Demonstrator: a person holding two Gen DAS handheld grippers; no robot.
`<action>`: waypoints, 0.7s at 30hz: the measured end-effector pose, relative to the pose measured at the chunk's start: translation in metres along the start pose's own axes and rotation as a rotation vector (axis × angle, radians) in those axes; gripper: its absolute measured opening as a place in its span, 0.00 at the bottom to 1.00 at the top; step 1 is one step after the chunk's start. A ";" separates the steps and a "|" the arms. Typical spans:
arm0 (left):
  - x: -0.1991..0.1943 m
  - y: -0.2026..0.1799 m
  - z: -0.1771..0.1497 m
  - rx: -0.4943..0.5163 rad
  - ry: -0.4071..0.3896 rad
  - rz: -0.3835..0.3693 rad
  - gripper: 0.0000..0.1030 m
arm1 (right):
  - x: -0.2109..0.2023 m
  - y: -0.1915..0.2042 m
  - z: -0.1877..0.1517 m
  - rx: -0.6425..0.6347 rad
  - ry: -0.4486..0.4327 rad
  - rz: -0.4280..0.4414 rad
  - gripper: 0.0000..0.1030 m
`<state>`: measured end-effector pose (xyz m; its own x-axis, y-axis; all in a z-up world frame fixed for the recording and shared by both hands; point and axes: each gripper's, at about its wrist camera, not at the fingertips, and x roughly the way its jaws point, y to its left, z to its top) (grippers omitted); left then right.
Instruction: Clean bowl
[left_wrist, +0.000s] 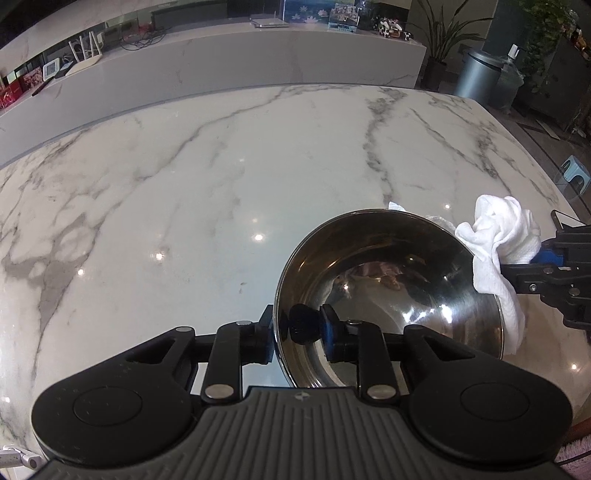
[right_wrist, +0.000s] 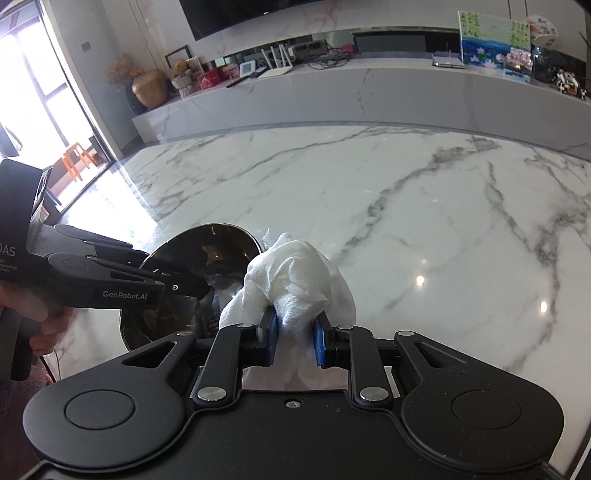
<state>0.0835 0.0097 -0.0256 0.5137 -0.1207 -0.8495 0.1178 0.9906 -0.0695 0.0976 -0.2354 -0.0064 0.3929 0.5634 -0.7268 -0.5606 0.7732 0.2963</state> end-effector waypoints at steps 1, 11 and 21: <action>0.000 -0.001 0.000 0.001 -0.002 0.001 0.22 | 0.000 0.000 -0.001 -0.001 0.001 0.000 0.19; -0.002 0.000 -0.003 0.004 -0.009 -0.009 0.22 | 0.009 0.012 -0.009 -0.038 0.053 -0.029 0.19; -0.005 -0.002 -0.007 0.063 -0.002 -0.032 0.22 | 0.026 0.028 -0.024 -0.154 0.171 -0.037 0.19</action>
<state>0.0751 0.0089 -0.0246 0.5101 -0.1519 -0.8466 0.1872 0.9803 -0.0631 0.0748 -0.2056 -0.0320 0.2937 0.4678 -0.8336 -0.6581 0.7314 0.1785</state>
